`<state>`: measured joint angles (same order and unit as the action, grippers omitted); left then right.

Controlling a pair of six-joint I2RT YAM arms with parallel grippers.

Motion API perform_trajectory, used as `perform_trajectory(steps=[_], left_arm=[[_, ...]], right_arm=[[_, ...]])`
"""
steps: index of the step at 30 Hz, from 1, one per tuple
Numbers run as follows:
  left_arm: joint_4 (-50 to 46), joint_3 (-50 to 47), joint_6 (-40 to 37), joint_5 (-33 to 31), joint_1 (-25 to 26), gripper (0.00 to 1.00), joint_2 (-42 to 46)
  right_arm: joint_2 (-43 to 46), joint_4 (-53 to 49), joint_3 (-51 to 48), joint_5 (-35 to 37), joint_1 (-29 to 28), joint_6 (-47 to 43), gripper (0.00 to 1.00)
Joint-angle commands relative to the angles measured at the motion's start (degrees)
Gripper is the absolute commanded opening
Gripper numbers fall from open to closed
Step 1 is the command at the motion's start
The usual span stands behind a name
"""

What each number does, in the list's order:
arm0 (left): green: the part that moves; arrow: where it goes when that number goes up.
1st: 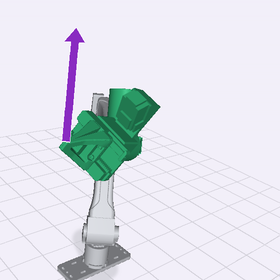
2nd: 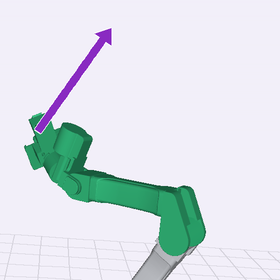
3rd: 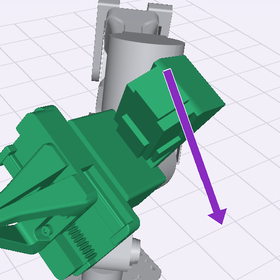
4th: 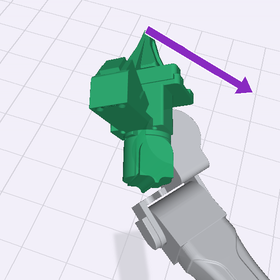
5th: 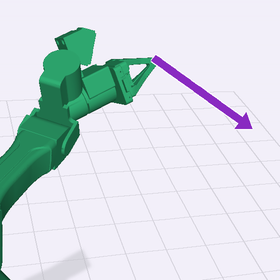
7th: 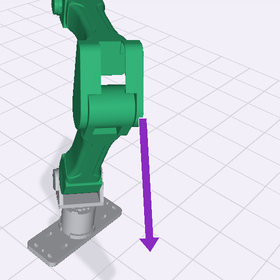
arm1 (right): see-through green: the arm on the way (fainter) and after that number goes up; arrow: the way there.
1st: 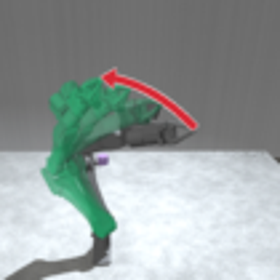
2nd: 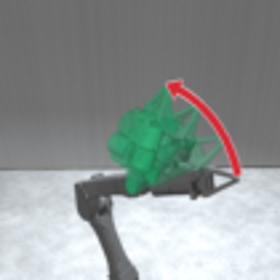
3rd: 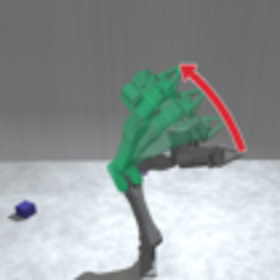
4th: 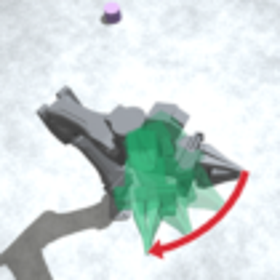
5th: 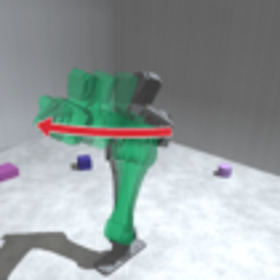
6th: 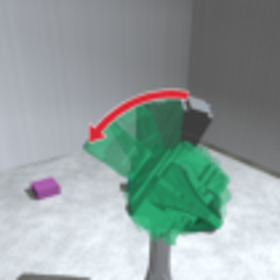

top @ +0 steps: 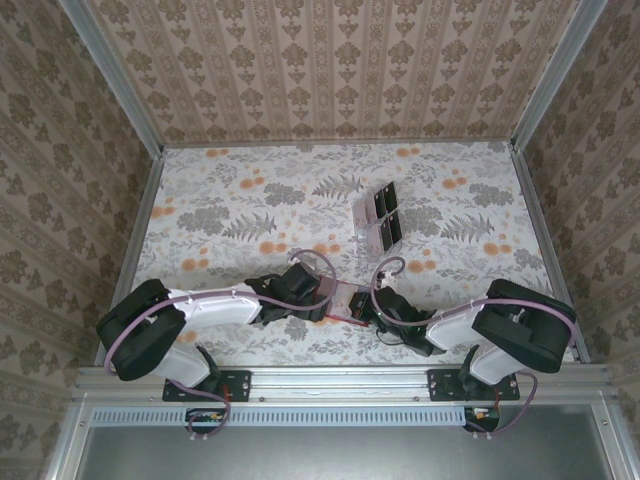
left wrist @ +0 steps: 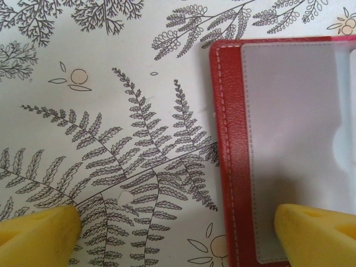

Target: Put the credit cards into the card holder

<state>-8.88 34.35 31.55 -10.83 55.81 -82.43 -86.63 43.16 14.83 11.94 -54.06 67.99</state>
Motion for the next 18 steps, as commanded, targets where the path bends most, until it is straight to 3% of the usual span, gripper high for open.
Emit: perform_trajectory(steps=[1, 18], left_arm=[[-1.5, -2.0, 1.3, -0.5, -0.3, 1.00, -0.1], [-1.7, -2.4, 1.4, -1.1, -0.2, 1.00, 0.5]], right_arm=[[-2.8, -1.6, 0.6, -0.7, -0.3, 0.4, 0.00], [-2.1, -1.8, -0.4, -1.8, -0.3, 0.8, 0.00]])
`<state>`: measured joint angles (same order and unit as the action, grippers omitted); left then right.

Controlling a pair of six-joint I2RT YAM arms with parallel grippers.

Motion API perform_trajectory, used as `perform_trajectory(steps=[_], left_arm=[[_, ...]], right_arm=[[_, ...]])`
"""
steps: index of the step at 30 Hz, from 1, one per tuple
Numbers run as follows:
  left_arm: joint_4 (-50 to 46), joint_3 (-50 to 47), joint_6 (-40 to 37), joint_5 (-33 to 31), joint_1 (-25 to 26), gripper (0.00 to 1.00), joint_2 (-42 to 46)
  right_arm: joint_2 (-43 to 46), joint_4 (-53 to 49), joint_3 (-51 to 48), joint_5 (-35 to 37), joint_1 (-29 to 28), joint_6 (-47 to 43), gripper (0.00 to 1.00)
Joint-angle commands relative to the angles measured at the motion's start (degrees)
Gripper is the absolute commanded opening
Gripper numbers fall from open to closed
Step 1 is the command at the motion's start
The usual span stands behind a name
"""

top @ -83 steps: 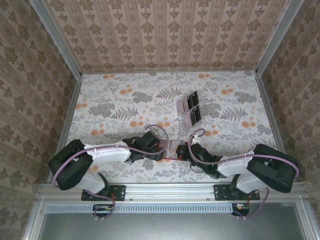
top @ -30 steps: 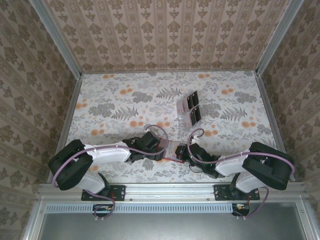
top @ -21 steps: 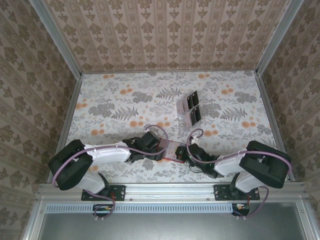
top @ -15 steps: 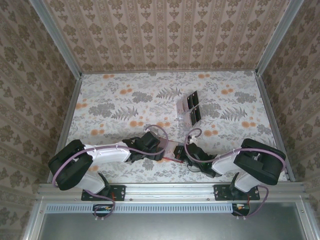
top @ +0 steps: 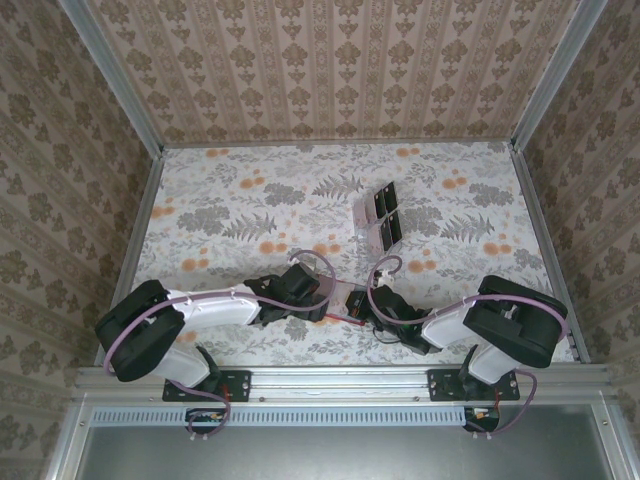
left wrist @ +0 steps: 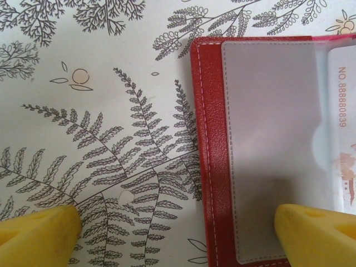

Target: Put the credit cards into the card holder

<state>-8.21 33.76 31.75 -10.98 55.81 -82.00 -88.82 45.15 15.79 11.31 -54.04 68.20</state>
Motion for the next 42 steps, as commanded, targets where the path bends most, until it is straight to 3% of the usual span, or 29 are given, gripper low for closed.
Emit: perform_trajectory(steps=[1, 10, 21, 30, 42], left_arm=[[-2.5, -1.8, 1.2, -1.0, -0.2, 1.00, 0.2], [-2.6, -2.0, 1.2, -1.1, -0.3, 1.00, 0.4], [-2.4, -2.0, 1.2, -1.0, -0.4, 1.00, 0.2], [-3.4, -2.5, 1.6, -1.9, -0.8, 1.00, 2.4], [-6.9, -1.6, 1.6, -3.8, -3.4, 1.00, 10.2]], right_arm=[[0.4, -4.1, -1.5, -1.1, -0.3, 0.6, 0.00], [4.2, -9.4, -1.9, 1.1, -0.3, 0.1, 0.00], [-4.4, -2.9, 1.8, -3.0, -0.6, -0.2, 0.00], [-3.7, -6.2, 1.3, -2.6, -0.2, -1.3, 0.00], [-6.8, -16.0, 7.3, -16.9, 10.4, -14.3, 0.00]])
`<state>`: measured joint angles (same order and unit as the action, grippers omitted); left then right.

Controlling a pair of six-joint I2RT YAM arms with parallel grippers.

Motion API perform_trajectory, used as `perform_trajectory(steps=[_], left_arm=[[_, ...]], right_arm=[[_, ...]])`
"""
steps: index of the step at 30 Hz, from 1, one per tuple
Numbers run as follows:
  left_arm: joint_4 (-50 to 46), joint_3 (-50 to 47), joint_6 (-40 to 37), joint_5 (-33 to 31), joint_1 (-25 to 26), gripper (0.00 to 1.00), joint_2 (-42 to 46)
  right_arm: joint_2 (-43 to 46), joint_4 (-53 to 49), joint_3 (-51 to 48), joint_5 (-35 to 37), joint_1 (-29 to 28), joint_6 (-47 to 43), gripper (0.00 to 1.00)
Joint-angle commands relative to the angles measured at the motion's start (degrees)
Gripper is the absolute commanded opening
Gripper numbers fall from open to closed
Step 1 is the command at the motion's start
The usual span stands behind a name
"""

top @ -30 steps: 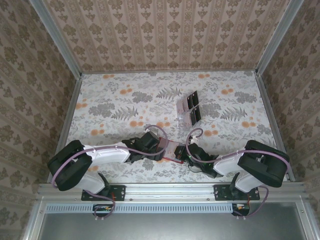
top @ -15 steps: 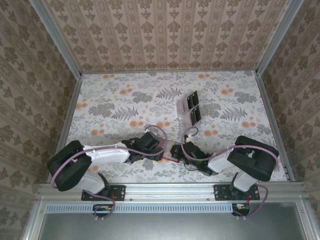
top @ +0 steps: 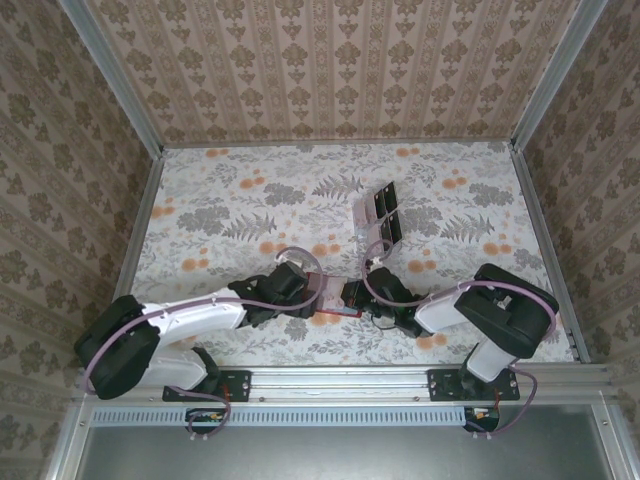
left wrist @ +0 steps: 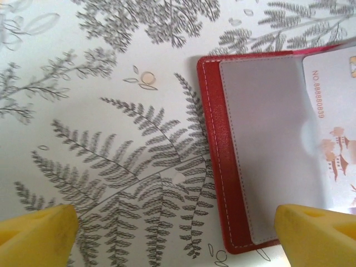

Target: Put the credit cards into the card holder

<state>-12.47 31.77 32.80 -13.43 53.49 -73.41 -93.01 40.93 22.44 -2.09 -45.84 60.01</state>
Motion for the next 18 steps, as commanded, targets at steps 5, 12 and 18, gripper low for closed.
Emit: perform_trajectory(steps=[5, 12, 18], left_arm=[[-2.3, 1.4, -1.0, 0.5, -3.3, 1.00, 1.7], [1.8, 2.1, -3.9, 3.3, -5.5, 1.00, -1.6], [6.3, 1.9, -5.6, 5.8, -6.0, 1.00, -4.7]], right_arm=[[-3.9, -14.3, 3.4, -7.2, 5.0, -8.9, 0.00], [-3.6, -14.0, 3.9, -8.6, 6.0, -8.2, 0.00], [-3.1, -11.6, 3.4, -9.1, 6.0, -5.8, 0.00]])
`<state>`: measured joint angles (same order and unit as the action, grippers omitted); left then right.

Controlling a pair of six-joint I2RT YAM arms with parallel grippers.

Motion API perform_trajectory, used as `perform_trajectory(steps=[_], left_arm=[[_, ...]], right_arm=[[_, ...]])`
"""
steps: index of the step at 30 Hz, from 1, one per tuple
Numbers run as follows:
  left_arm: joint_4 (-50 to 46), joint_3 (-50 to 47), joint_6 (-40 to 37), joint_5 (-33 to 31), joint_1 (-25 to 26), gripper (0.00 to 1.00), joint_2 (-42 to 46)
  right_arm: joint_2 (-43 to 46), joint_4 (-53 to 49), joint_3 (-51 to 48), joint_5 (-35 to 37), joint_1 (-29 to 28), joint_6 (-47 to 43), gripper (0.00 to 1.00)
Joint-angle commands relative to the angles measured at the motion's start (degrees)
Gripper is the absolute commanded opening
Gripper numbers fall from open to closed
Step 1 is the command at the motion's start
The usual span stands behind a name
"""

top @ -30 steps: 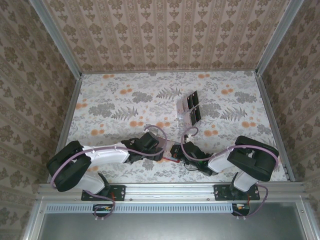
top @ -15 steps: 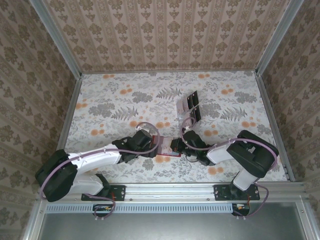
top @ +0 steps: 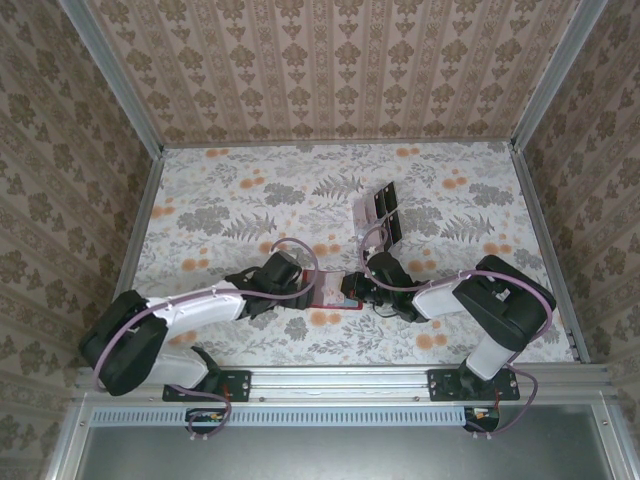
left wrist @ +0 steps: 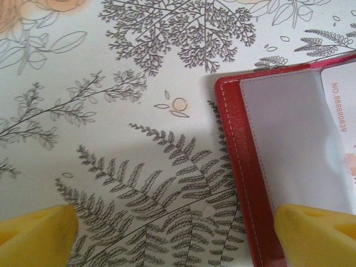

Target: Put the credit cards into the card holder

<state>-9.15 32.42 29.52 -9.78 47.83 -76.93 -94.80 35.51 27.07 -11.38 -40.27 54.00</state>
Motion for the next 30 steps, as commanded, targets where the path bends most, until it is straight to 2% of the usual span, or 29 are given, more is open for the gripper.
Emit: perform_trajectory(steps=[1, 7, 17, 30], left_arm=[[3.3, 1.2, -2.3, 2.4, -0.4, 1.00, -1.7], [3.7, 0.3, -1.7, 2.8, -0.3, 1.00, -4.4], [0.8, -0.9, 2.1, 0.4, -0.3, 1.00, -5.8], [1.4, -1.4, 2.9, 0.8, -0.3, 1.00, -7.2]], right_arm=[[-1.3, -5.9, -1.2, 0.0, 0.5, 0.5, 0.00], [1.3, -5.4, -1.0, -0.1, 0.5, 1.9, 0.00], [10.3, -6.4, -2.4, 3.8, 0.5, 3.5, 0.00], [9.4, 2.8, -5.0, 11.2, -1.4, 5.7, 0.00]])
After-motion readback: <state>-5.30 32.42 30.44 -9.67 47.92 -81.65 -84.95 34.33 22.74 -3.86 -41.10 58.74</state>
